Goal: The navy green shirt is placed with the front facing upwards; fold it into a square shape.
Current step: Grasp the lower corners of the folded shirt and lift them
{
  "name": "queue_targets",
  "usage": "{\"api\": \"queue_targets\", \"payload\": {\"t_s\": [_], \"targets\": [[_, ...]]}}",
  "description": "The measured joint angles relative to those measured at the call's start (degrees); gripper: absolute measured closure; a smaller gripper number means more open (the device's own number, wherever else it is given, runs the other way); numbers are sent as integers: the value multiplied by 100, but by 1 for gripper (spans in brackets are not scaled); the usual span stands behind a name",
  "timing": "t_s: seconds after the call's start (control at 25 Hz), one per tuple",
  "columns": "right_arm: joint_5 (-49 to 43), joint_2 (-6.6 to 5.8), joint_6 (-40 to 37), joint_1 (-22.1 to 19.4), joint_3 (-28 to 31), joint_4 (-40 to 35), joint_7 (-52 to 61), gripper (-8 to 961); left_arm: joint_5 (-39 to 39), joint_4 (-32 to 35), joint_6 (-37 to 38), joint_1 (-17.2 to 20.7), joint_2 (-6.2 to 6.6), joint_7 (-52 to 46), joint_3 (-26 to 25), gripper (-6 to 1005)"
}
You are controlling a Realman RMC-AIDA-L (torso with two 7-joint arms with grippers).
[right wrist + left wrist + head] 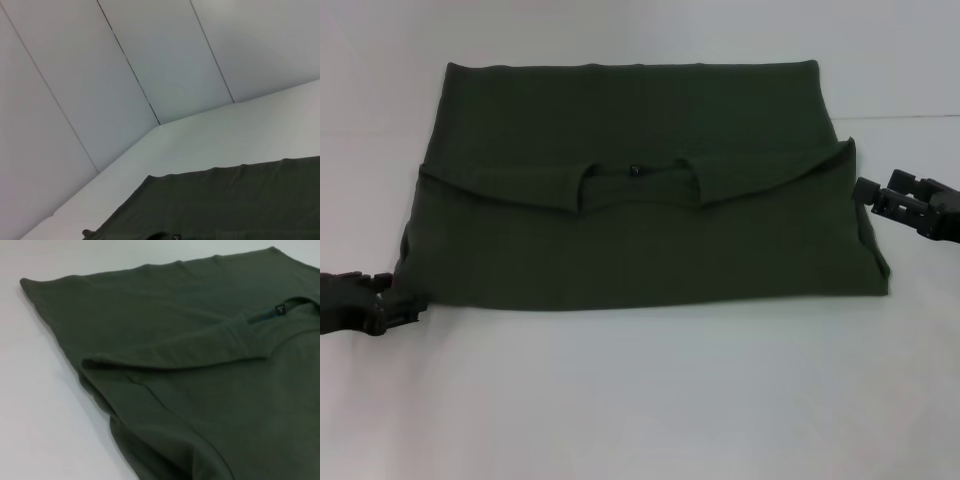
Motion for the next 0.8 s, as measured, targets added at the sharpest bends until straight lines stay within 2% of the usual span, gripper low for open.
{"api": "queue_targets", "payload": {"t_s": [0.12, 0.32, 0.52, 0.64, 0.8], "targets": [[5, 0, -7, 11, 0, -8, 6, 29, 32, 14, 0, -19, 1, 18, 19, 190], [5, -1, -29, 1, -1, -29, 72, 29, 7, 33, 3, -29, -1, 45, 65, 401], [-25, -60, -91, -118, -10, -36, 84, 28, -41, 46, 33, -46, -2, 52, 74, 618], [-111, -128, -134, -297, -58, -89, -43, 28, -143, 54, 56, -45, -2, 53, 77, 874], [-290, -165, 23, -632, -64, -234, -250, 28, -324, 57, 68, -36, -14, 55, 78, 909]]}}
